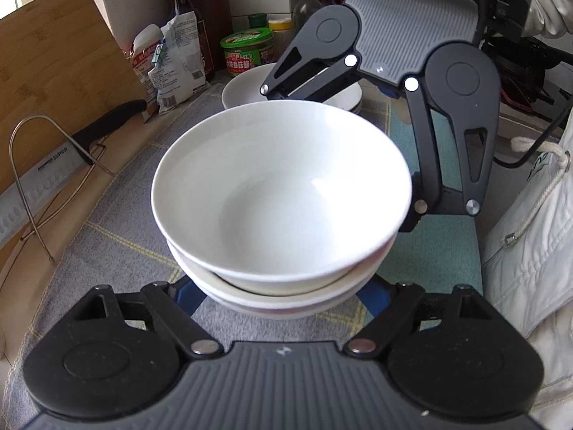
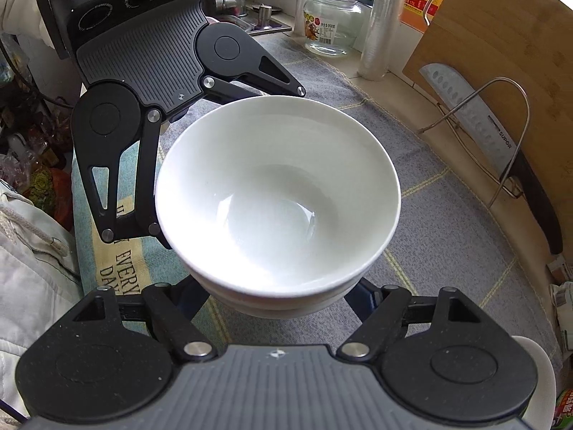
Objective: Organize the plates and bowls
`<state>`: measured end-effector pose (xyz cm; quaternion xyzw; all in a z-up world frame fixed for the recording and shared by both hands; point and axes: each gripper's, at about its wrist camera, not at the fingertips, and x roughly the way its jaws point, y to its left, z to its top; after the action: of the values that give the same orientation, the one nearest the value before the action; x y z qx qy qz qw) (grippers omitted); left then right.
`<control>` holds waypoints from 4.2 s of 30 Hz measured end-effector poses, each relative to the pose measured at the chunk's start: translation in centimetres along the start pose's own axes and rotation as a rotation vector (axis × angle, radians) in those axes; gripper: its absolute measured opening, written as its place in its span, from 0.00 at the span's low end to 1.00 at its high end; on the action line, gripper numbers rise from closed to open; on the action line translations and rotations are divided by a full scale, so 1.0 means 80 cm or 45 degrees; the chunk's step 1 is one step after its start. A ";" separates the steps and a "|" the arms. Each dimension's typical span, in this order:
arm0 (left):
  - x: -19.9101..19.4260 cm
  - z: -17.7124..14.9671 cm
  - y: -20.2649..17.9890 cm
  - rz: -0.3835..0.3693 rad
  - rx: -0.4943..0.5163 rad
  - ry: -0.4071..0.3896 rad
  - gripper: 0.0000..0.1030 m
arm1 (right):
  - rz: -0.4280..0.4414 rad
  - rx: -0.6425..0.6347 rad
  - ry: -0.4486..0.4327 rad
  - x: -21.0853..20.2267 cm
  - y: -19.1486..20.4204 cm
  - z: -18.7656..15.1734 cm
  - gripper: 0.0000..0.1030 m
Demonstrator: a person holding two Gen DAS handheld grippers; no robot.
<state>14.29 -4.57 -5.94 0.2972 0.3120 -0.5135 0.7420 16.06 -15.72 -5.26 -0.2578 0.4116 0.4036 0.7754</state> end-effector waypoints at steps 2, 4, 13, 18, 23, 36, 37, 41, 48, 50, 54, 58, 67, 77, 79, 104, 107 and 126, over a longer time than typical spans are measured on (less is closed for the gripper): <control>0.006 0.014 -0.004 0.004 0.004 -0.004 0.84 | -0.006 -0.002 -0.008 -0.012 -0.007 -0.010 0.81; 0.013 0.029 -0.009 0.007 0.015 -0.007 0.84 | -0.015 -0.003 -0.013 -0.024 -0.015 -0.021 0.81; 0.056 0.110 -0.023 -0.009 0.114 -0.038 0.84 | -0.094 0.046 -0.031 -0.082 -0.061 -0.079 0.81; 0.088 0.154 -0.021 -0.025 0.183 -0.061 0.84 | -0.159 0.086 -0.035 -0.108 -0.090 -0.107 0.81; 0.125 0.185 -0.018 -0.025 0.232 -0.076 0.84 | -0.222 0.131 -0.020 -0.121 -0.125 -0.137 0.81; 0.185 0.208 -0.003 -0.092 0.229 -0.021 0.84 | -0.228 0.194 0.034 -0.096 -0.173 -0.172 0.81; 0.187 0.209 -0.003 -0.093 0.229 -0.021 0.84 | -0.225 0.199 0.036 -0.096 -0.176 -0.173 0.81; 0.194 0.212 -0.002 -0.102 0.226 -0.013 0.84 | -0.229 0.215 0.046 -0.096 -0.176 -0.178 0.81; 0.199 0.208 0.002 -0.124 0.166 -0.019 0.85 | -0.256 0.219 0.044 -0.099 -0.165 -0.181 0.81; 0.195 0.207 -0.003 -0.092 0.186 -0.044 0.93 | -0.260 0.233 0.025 -0.101 -0.166 -0.180 0.91; 0.185 0.206 -0.005 -0.065 0.164 -0.070 0.96 | -0.282 0.257 -0.014 -0.109 -0.167 -0.179 1.00; 0.171 0.196 -0.007 0.009 0.115 -0.074 0.97 | -0.298 0.265 -0.017 -0.112 -0.161 -0.182 1.00; 0.096 0.167 -0.023 0.242 -0.029 -0.237 0.99 | -0.441 0.375 0.037 -0.123 -0.132 -0.173 1.00; 0.023 0.126 -0.067 0.401 -0.338 -0.390 0.99 | -0.753 0.845 0.071 -0.152 -0.054 -0.148 1.00; 0.011 0.124 -0.077 0.457 -0.462 -0.344 0.99 | -0.831 1.001 0.091 -0.150 -0.040 -0.149 1.00; -0.091 0.103 -0.131 0.617 -0.755 -0.269 0.99 | -1.067 1.469 -0.167 -0.202 0.111 -0.125 1.00; -0.093 0.102 -0.132 0.610 -0.757 -0.273 0.99 | -1.071 1.464 -0.174 -0.203 0.113 -0.122 1.00; -0.094 0.106 -0.133 0.601 -0.743 -0.263 0.99 | -1.077 1.457 -0.194 -0.207 0.119 -0.116 1.00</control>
<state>3.46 -9.81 3.89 0.0841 0.2917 -0.2458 0.9206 -1.52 -24.21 3.19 0.0808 0.3684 -0.1940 0.9056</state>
